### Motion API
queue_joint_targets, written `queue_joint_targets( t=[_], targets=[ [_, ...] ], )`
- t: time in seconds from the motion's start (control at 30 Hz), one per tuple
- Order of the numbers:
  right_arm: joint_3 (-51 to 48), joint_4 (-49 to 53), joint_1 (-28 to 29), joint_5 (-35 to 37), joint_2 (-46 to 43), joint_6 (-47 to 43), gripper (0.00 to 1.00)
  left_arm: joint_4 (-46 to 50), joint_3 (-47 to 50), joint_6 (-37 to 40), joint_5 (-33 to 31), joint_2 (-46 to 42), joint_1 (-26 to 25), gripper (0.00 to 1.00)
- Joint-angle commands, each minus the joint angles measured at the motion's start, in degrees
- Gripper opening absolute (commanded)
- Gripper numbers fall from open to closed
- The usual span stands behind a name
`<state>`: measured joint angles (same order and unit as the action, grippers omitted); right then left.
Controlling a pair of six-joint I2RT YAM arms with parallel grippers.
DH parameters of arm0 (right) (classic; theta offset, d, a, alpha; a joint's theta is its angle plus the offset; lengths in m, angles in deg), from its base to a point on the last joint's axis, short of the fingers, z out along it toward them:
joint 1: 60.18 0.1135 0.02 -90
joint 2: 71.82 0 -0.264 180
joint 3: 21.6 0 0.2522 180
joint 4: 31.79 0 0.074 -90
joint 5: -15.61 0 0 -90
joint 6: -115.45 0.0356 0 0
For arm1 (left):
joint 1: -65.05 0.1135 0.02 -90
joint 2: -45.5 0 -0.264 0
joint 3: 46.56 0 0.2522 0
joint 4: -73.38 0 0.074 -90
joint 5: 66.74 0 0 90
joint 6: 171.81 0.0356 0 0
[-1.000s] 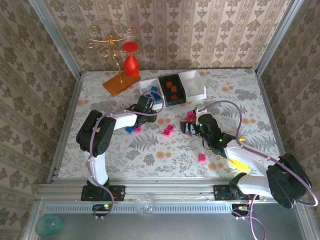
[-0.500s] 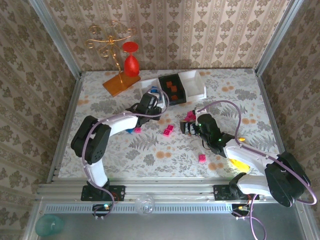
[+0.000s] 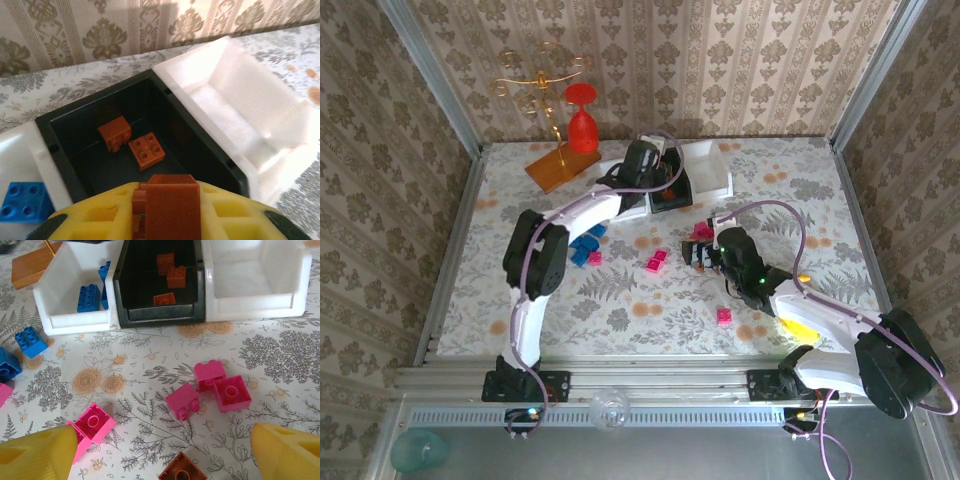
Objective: Sort the legos into containers by color
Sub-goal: Place the lego in the container, then pick up the lego from the center of the table.
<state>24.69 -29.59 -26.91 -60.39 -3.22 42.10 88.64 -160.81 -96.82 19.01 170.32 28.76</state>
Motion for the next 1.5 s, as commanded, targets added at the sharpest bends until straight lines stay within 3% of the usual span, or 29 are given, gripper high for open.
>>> queue_joint_targets(
  t=[0.0, 0.13, 0.27, 0.63, 0.77, 0.9, 1.13, 1.3, 1.47],
  targets=[
    [0.5, 0.5, 0.4, 2.4, -1.1, 0.0, 0.91, 7.7, -8.9, 1.0, 0.5, 4.7, 1.0, 0.34],
    [0.3, 0.5, 0.3, 3.0, -1.4, -0.2, 0.91, 11.8, -14.0, 1.4, 1.0, 5.8, 1.3, 0.47],
    [0.2, 0.4, 0.3, 3.0, -1.3, -0.2, 0.91, 9.5, -7.7, 1.4, 1.2, 0.0, 1.1, 0.56],
    [0.9, 0.3, -0.5, 3.2, 2.3, 0.9, 0.92, -8.4, 37.3, -1.7, 4.9, -31.2, 1.8, 0.65],
    [4.2, 3.8, -0.8, 4.0, 7.2, 1.7, 0.92, -10.6, 48.1, -4.8, 11.9, -38.8, 4.1, 0.66],
    [7.8, 10.4, -1.9, 7.7, 10.2, 2.4, 0.92, -6.2, 51.2, -3.2, 16.3, -43.2, 4.7, 0.67],
    [9.8, 19.4, -5.7, 7.2, 9.8, 6.8, 0.93, -4.6, 54.3, -1.9, 21.3, -45.3, 4.6, 0.7],
    [9.6, 20.6, 0.7, 2.8, 9.7, 6.4, 0.92, -6.6, 56.5, -1.1, 20.7, -45.0, 4.7, 0.71],
    [13.2, 19.3, 8.1, 0.3, 16.8, 6.8, 0.91, -7.0, 57.9, -1.2, 19.2, -45.7, 6.1, 0.72]
  ],
)
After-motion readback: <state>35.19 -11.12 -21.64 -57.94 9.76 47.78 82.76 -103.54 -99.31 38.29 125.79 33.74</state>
